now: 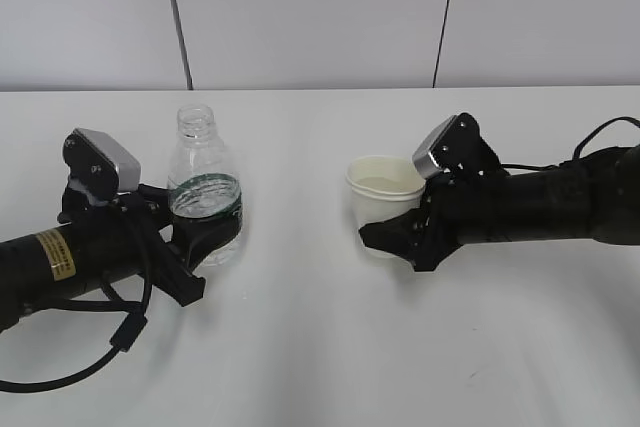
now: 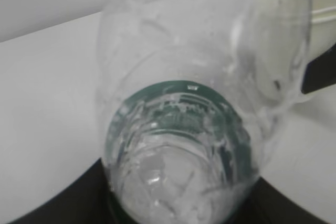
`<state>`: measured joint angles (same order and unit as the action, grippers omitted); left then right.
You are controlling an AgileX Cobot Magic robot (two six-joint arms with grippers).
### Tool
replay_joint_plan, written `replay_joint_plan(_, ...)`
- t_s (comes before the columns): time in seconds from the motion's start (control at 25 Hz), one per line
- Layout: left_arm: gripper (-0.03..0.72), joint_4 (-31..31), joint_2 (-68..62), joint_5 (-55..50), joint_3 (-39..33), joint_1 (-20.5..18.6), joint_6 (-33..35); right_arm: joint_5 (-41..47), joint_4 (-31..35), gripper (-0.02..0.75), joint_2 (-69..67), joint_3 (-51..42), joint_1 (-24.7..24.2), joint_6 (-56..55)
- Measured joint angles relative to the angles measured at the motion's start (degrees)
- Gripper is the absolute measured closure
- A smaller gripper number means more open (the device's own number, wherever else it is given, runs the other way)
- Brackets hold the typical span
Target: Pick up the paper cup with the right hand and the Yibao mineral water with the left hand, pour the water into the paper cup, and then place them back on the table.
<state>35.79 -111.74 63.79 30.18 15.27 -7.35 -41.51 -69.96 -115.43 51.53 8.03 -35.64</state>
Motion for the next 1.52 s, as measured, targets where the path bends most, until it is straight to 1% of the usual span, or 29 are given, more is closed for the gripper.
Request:
replay_joint_plan(0.12,0.344,0.02,0.0,0.0,0.0,0.0,-0.05,0.5,2.85,0.218,0.0,0.0,-1.12,4.83)
replay_joint_plan(0.28,0.344,-0.22,0.0,0.0,0.0,0.0,-0.05,0.39,6.5,0.218,0.0,-0.12,-1.23,9.5)
replay_joint_plan(0.44,0.347,-1.18,0.0,0.0,0.0,0.0,-0.05,-0.1,11.66,0.218,-0.11,-1.68,-1.23,13.37)
replay_joint_plan(0.56,0.346,-1.55,-0.57,0.02,0.73,0.0,-0.05,-3.34,16.67,0.218,-2.18,-3.03,-1.23,17.5)
replay_joint_plan(0.64,0.346,-1.34,-1.38,0.07,1.92,0.0,-0.05,-7.19,19.15,0.218,-4.18,-3.9,-1.23,19.49)
replay_joint_plan(0.8,0.348,-0.85,-2.2,0.0,3.37,0.19,-0.05,-12.39,20.92,0.218,-6.4,-4.14,-1.23,23.08)
replay_joint_plan(0.92,0.347,-0.58,-2.92,0.06,4.54,1.12,-0.05,-13.63,23.62,0.218,-7.18,-4.14,-1.23,25.04)
replay_joint_plan(1.12,0.349,0.11,-4.13,0.0,4.92,3.78,-0.05,-14.29,28.96,0.218,-8.7,-4.14,-1.23,25.7)
replay_joint_plan(1.36,0.349,3.88,-4.17,0.05,4.96,6.7,-0.05,-14.41,31.0,0.218,-9.43,-4.14,-1.23,26.3)
replay_joint_plan(1.52,0.349,4.62,-4.17,0.05,4.96,7.62,-0.05,-14.41,31.24,0.218,-9.43,-4.14,-1.23,28.79)
